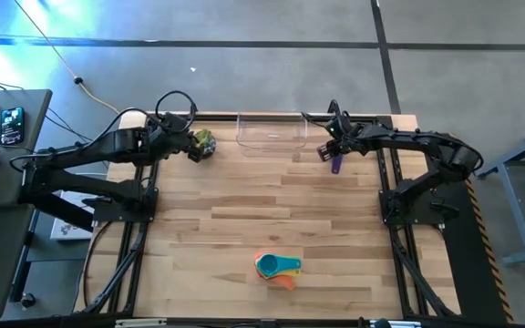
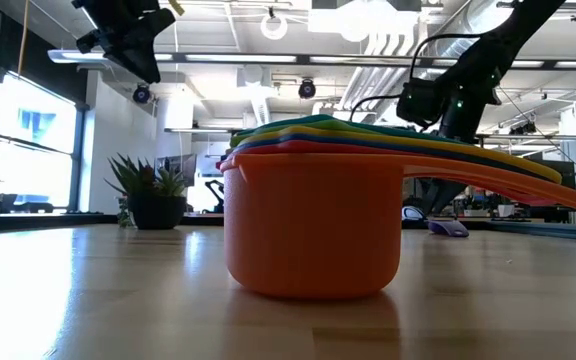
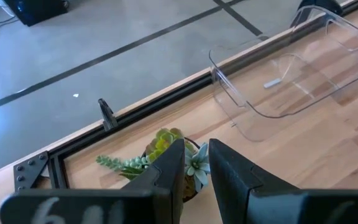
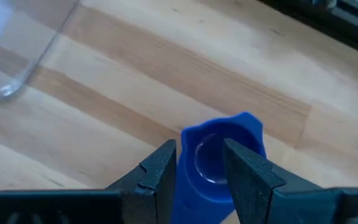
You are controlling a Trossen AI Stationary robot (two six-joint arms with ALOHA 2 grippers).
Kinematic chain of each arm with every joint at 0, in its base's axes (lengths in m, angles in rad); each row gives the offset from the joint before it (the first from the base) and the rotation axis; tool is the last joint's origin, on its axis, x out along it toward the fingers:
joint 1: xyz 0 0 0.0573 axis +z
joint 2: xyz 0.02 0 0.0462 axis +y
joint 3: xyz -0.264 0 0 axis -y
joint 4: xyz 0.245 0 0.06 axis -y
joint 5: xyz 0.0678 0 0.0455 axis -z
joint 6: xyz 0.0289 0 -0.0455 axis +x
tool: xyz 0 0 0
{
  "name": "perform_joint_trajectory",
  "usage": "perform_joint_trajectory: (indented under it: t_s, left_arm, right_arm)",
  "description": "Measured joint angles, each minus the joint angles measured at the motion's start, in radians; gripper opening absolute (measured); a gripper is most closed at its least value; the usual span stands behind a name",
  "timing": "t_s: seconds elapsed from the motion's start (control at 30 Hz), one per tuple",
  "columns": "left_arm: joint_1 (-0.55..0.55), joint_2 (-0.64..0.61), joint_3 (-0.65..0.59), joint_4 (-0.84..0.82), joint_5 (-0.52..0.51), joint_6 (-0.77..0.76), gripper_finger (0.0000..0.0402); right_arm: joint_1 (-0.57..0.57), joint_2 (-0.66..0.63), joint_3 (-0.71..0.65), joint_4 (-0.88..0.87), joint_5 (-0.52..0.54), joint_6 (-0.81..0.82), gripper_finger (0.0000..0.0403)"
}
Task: Nest measuring cups in basket
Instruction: Stack the dark blue measuring cup on the light blue measuring cup
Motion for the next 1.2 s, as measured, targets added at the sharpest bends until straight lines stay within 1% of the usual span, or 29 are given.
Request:
perform_joint_trajectory:
  t_s: [0.17, 0.43, 0.53, 0.67, 0.7, 0.73, 0.83, 0.93, 1.2]
  left_arm:
    - [0.000, 0.000, 0.000, 0.000, 0.000, 0.000, 0.0062]
    - [0.000, -0.001, 0.000, -0.001, 0.019, 0.000, 0.0062]
    - [0.000, -0.001, 0.000, -0.001, 0.021, 0.000, 0.0062]
    - [0.000, -0.001, 0.000, -0.001, 0.021, 0.000, 0.0062]
    - [0.000, -0.001, 0.000, -0.001, 0.021, 0.000, 0.0062]
    - [0.000, -0.001, 0.000, -0.001, 0.021, 0.000, 0.0062]
    - [0.000, -0.001, 0.000, -0.001, 0.021, 0.000, 0.0062]
    - [0.000, -0.001, 0.000, -0.001, 0.024, 0.000, 0.0062]
    - [0.000, -0.001, 0.000, -0.001, 0.037, 0.000, 0.0062]
  right_arm:
    - [0.000, 0.048, 0.000, 0.023, -0.022, 0.004, 0.0124]
    - [0.000, 0.118, 0.000, 0.025, -0.024, 0.007, 0.0120]
    - [0.001, 0.128, 0.002, 0.027, -0.028, 0.019, 0.0093]
    - [0.001, 0.128, 0.007, 0.029, -0.036, 0.030, 0.0027]
    - [0.001, 0.128, 0.011, 0.025, -0.034, 0.029, 0.0016]
    - [0.001, 0.128, 0.016, 0.018, -0.034, 0.027, 0.0012]
    - [0.001, 0.130, 0.043, -0.028, -0.041, 0.030, 0.0016]
    - [0.011, 0.130, 0.089, -0.094, -0.047, -0.002, 0.0005]
    - [0.095, 0.130, 0.184, -0.238, -0.047, -0.022, 0.0003]
